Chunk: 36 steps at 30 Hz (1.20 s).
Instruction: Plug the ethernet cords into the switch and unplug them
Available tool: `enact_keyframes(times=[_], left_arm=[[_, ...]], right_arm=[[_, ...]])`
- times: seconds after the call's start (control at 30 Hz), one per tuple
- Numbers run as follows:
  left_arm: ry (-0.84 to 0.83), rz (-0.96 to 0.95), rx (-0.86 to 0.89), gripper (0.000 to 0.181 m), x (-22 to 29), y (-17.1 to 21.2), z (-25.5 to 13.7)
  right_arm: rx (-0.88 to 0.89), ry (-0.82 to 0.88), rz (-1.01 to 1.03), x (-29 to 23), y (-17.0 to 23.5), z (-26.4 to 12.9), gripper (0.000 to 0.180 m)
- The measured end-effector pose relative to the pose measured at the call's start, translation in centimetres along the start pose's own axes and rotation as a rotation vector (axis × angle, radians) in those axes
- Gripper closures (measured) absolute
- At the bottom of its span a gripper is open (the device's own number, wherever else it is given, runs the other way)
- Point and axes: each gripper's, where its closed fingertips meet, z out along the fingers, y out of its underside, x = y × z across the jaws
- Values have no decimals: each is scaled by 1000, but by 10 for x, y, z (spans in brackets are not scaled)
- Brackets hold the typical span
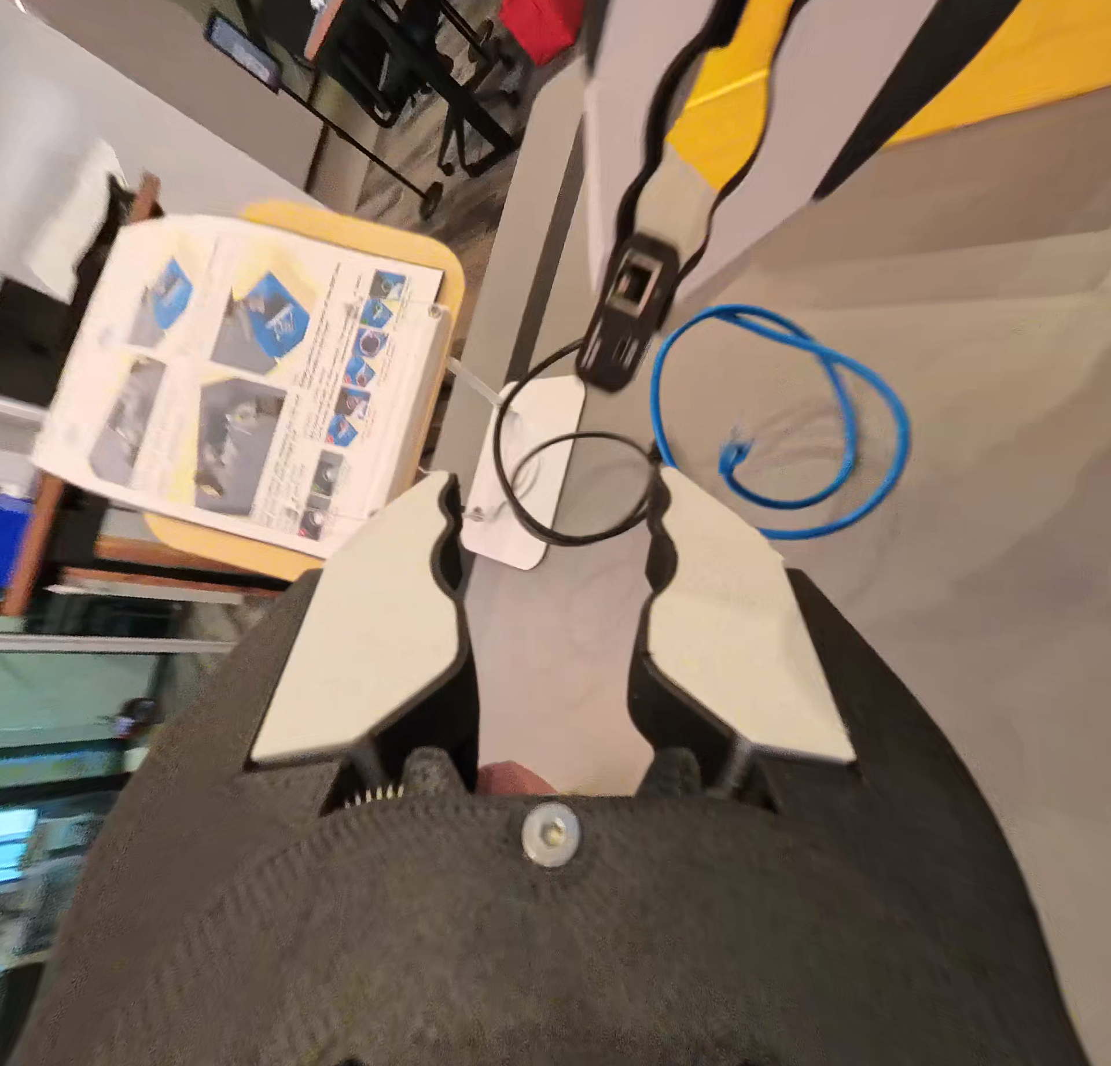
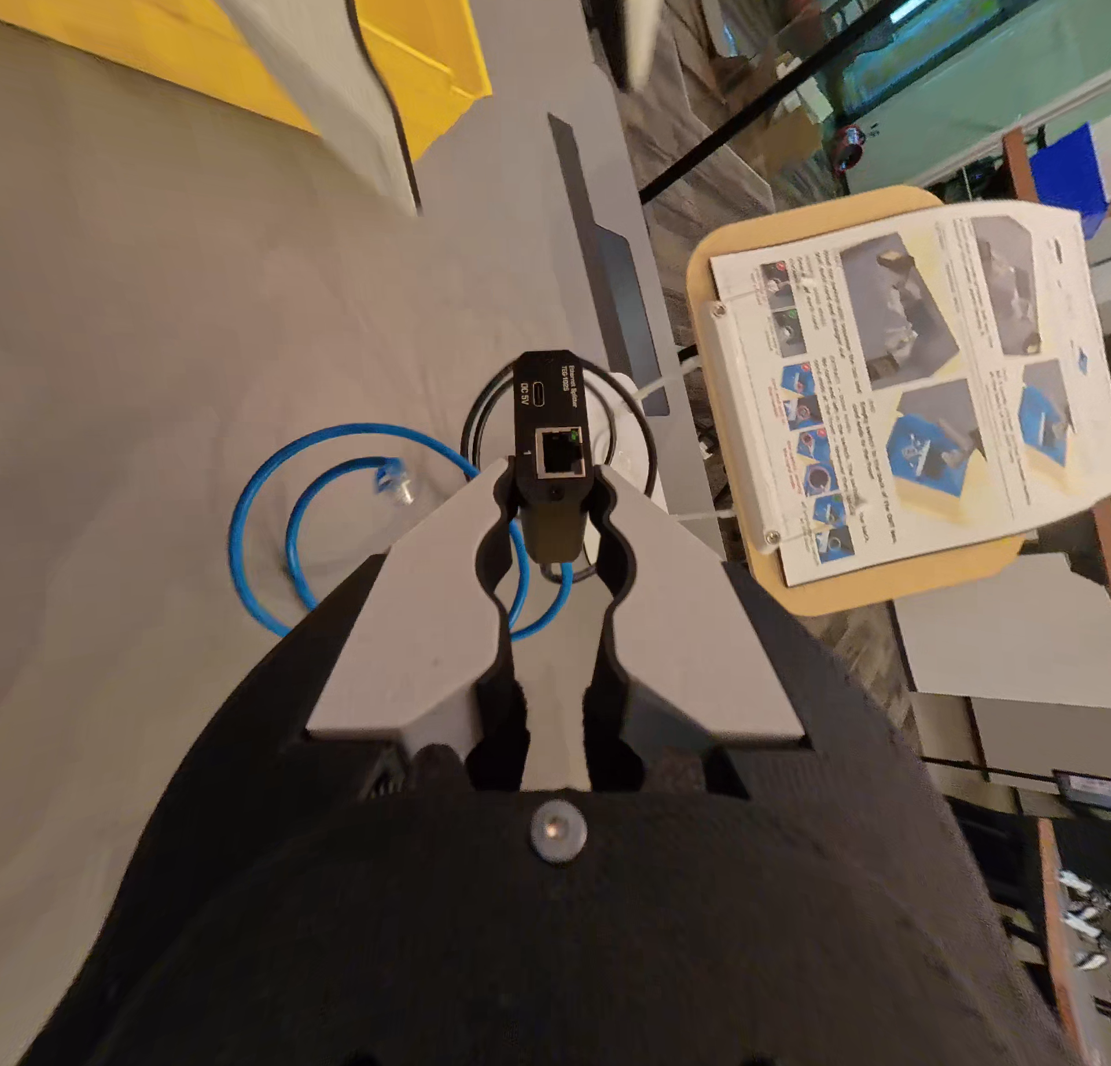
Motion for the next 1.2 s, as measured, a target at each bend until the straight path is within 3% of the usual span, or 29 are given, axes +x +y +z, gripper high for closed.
enact_keyframes(times=[0.13, 0.2, 0.43, 0.6, 0.73, 0.9, 0.97, 1.03, 1.07, 1.13, 1.2], left_arm=[[-50, 225, -96, 128, 26, 1, 22], [-4, 234, -65, 155, 39, 1, 25], [-16, 206, 56, 156, 30, -13, 10], [-8, 185, 202, 157, 27, -29, -3], [3, 213, 260, 157, 35, -39, -7], [35, 151, 177, 154, 29, -25, 0], [17, 177, 122, 130, 28, -20, 3], [16, 233, 35, 116, 33, -11, 8], [7, 272, 0, 119, 36, -8, 10], [-15, 328, -3, 152, 39, -9, 9], [-7, 314, 5, 155, 39, -9, 8]], right_arm=[[7, -35, -82, -27, -23, 6, 158], [29, -39, -94, -34, -32, 5, 159], [181, 12, -62, -24, -49, -14, 156], [188, -19, 37, -11, -24, -18, 143], [272, -73, 21, -22, -34, -16, 152], [174, -40, -59, -23, -31, -12, 157], [118, -5, -111, -24, -32, -9, 157], [82, 12, -155, -27, -37, -8, 158], [79, 7, -178, -30, -41, -8, 158], [74, 9, -222, -37, -50, -9, 158], [55, 50, -261, -36, -54, -11, 158]])
